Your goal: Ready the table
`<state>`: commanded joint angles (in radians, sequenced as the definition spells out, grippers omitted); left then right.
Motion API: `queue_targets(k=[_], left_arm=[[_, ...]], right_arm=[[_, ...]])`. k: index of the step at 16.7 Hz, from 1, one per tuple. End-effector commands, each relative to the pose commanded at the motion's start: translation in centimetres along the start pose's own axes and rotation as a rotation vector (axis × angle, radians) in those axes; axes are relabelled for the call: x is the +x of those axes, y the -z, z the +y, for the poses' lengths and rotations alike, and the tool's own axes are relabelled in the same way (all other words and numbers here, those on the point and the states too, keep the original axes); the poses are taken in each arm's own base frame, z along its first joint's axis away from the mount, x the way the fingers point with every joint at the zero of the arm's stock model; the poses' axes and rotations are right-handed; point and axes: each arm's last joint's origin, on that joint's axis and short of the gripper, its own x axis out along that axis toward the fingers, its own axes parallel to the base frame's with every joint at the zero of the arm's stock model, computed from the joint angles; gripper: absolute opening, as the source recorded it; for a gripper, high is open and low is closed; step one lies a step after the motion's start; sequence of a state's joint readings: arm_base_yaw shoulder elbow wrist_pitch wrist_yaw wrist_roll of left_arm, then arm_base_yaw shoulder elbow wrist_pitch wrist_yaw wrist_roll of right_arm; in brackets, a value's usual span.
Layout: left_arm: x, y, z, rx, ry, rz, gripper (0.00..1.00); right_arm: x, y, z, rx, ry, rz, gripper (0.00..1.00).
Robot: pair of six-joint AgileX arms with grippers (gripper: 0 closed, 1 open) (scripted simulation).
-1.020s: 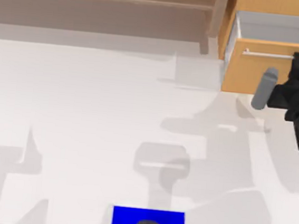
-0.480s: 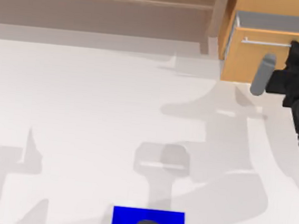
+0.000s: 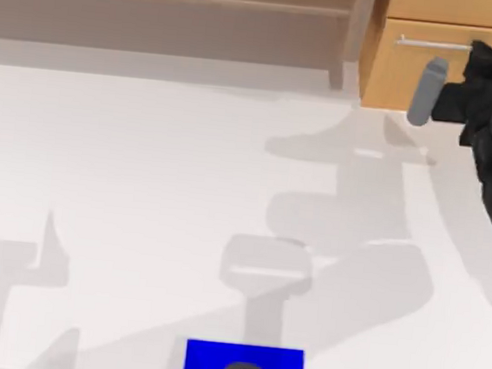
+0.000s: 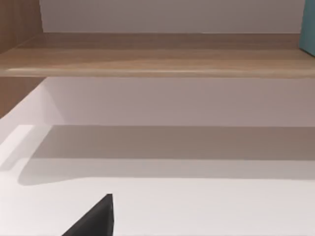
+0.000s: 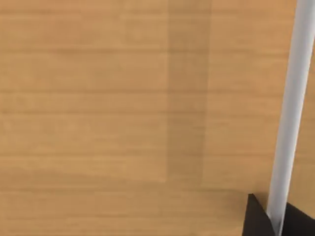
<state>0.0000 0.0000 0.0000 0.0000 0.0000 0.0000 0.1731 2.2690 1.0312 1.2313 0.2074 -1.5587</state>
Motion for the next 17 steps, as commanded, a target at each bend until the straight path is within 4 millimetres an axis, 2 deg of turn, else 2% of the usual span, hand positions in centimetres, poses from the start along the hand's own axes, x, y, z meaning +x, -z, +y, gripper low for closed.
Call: queue_targets(k=[3, 7, 17], left_arm=[[0.0, 0.0, 0.0, 0.0, 0.0, 0.0, 1.0], [0.0, 0.0, 0.0, 0.0, 0.0, 0.0, 1.0], [0.0, 0.0, 0.0, 0.0, 0.0, 0.0, 1.0]], right_arm=[[1.48, 0.04, 0.05, 0.006, -0.006, -0.002, 0.0], [1.53, 0.04, 0.05, 0.007, -0.006, -0.002, 0.0], [1.53, 0.04, 0.05, 0.007, -0.006, -0.002, 0.75]])
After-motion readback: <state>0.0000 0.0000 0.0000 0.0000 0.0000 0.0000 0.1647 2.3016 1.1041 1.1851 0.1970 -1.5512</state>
